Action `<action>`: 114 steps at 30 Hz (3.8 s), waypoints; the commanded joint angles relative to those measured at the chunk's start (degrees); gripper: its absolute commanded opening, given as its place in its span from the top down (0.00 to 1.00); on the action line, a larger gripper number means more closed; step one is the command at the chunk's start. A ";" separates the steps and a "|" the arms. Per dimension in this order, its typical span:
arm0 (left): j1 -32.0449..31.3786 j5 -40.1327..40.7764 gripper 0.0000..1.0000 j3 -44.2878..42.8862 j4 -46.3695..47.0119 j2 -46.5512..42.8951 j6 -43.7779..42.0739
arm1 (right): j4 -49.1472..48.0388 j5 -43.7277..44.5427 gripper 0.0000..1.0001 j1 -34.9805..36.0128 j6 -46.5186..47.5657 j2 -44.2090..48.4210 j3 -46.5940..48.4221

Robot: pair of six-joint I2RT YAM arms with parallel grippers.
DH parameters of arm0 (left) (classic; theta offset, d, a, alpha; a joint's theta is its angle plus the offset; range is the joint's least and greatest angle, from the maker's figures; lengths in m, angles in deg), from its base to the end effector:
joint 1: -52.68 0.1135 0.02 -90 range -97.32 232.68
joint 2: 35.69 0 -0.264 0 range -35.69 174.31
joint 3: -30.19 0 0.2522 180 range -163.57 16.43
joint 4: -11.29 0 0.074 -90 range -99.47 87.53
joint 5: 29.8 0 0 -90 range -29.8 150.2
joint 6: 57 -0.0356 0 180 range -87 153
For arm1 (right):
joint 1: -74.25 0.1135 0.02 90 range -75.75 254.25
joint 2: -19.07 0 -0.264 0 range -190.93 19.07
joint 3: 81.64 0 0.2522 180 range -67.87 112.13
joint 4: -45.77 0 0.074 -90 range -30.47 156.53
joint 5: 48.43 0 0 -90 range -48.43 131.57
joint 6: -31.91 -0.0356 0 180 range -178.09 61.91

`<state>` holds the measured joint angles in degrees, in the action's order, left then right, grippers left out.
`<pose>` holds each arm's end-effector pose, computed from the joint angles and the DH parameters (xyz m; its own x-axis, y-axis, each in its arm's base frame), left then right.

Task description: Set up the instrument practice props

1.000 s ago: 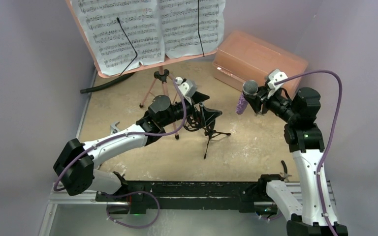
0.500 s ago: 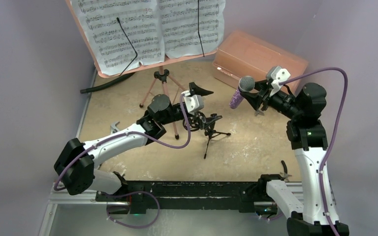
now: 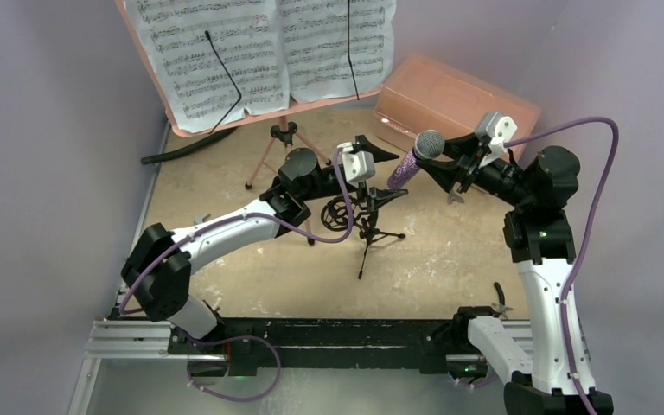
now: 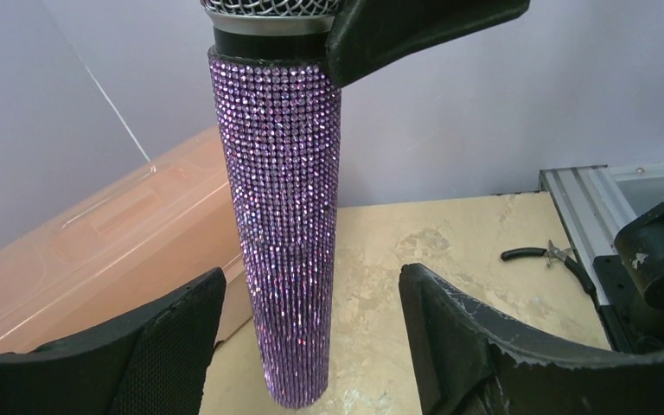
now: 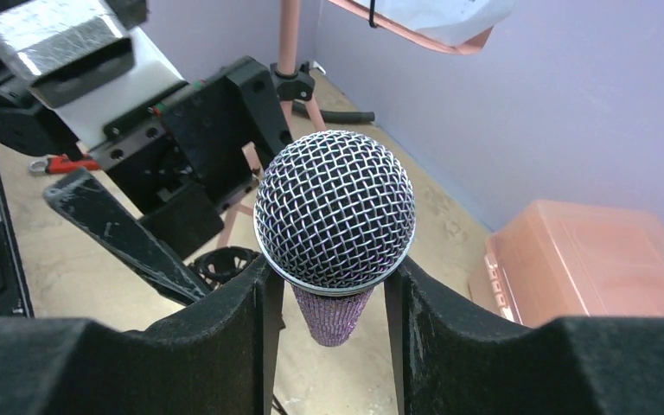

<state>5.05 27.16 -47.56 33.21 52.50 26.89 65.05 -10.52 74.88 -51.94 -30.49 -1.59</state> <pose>0.2292 -0.2801 0.3523 0.2376 -0.1281 -0.9629 0.9596 0.1849 0.2122 0.1598 0.0298 0.4610 0.2769 -0.0628 -0.9588 -0.7553 0.6026 -0.2576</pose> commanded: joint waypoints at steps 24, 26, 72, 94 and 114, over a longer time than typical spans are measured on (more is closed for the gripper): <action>-3.69 1.55 0.57 -19.08 -9.79 5.10 -0.56 | -10.01 -3.38 1.00 0.88 -5.64 -2.20 1.26; -3.69 1.23 0.66 -19.31 -10.08 5.07 -0.03 | -10.15 -3.05 1.00 1.05 -5.63 -2.28 1.31; -0.26 40.46 1.00 24.73 37.44 -20.64 30.76 | -15.13 0.15 0.02 2.96 -13.89 -1.85 -6.72; -0.21 53.87 1.00 42.23 48.07 -28.18 30.90 | -13.61 0.81 0.02 4.08 -13.85 0.36 -13.22; -0.23 54.63 1.00 37.71 58.48 -17.73 28.83 | -13.69 1.46 0.02 4.34 -13.44 -0.08 -13.22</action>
<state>4.68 81.48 -6.97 80.68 35.25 56.05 52.78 -9.89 79.07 -65.45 -31.01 -14.86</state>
